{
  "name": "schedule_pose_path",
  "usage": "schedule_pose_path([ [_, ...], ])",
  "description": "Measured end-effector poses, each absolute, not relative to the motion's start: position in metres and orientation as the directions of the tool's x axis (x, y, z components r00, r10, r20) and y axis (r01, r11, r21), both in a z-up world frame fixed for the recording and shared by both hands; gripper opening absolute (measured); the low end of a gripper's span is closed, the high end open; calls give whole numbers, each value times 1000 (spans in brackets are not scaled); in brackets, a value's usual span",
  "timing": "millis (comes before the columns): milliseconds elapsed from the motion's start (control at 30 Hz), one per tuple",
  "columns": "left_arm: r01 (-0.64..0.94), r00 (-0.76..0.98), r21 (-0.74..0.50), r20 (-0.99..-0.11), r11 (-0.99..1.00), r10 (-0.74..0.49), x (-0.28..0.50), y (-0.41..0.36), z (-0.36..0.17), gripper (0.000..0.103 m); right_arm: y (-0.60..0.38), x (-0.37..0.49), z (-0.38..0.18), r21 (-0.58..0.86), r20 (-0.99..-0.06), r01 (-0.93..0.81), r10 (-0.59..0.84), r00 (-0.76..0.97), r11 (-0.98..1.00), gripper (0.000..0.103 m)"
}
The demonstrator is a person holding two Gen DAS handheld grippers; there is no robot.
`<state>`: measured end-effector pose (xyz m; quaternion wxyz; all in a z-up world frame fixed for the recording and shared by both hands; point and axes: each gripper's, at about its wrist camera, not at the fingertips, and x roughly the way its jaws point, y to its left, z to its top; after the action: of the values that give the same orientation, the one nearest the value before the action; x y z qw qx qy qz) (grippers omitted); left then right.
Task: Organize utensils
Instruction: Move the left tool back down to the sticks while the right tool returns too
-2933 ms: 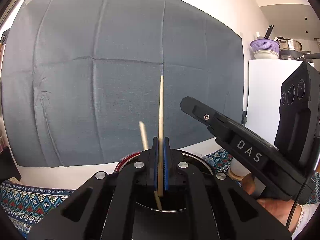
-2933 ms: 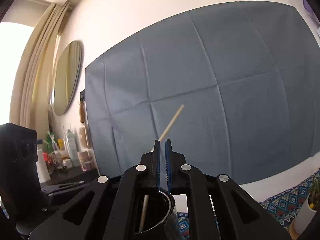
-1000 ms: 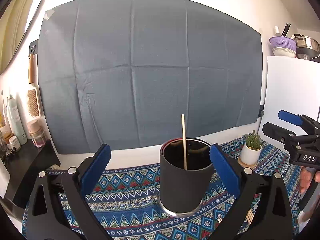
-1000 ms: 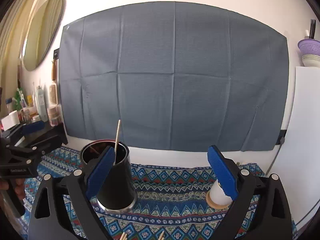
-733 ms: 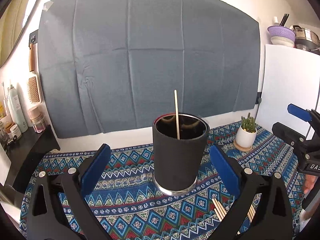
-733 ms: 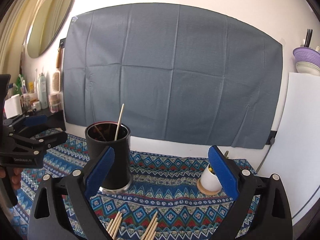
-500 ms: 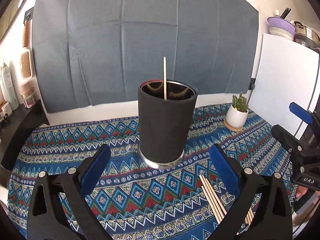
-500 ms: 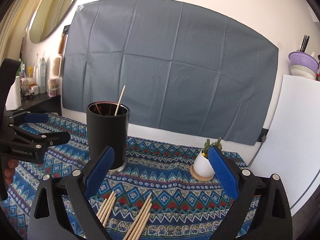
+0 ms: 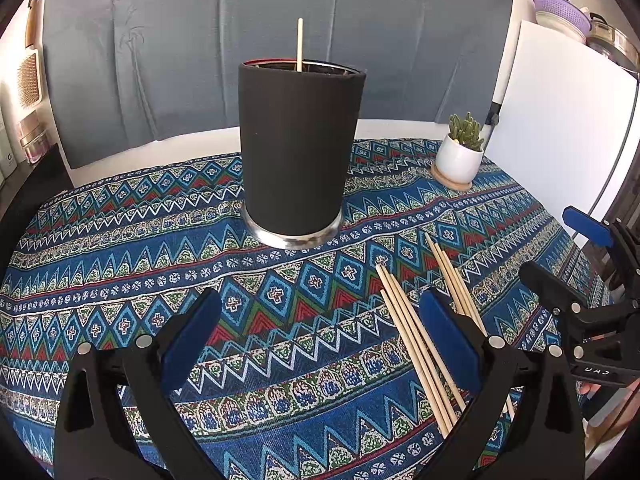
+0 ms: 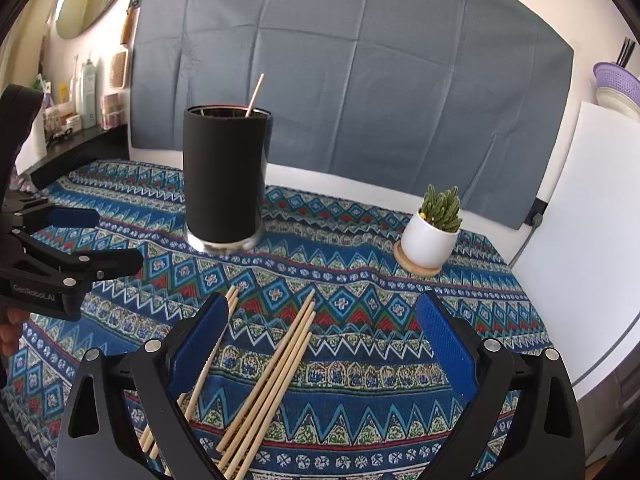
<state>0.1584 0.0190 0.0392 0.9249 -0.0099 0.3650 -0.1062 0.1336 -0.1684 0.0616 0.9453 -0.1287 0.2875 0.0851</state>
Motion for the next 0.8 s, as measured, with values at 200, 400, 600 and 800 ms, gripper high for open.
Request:
schedule_pose_path([
  [200,246,656,-78,-720,966,-226,156,0,26,97,-177,142,37,-166,-664,-239,70,744,957,91],
  [400,292,612,-56,-756,955,-232,160,-16,14,97,-187,151,14,-120,-739,-236,72,670,964,91],
  [600,306,570,-23,-796,952,-203,174,-21,1,97,-194,160,0,-84,-782,-226,76,618,971,91],
  [800,295,544,-46,-813,954,-207,185,-20,-9,97,-194,169,-7,-83,-796,-237,79,600,968,91],
])
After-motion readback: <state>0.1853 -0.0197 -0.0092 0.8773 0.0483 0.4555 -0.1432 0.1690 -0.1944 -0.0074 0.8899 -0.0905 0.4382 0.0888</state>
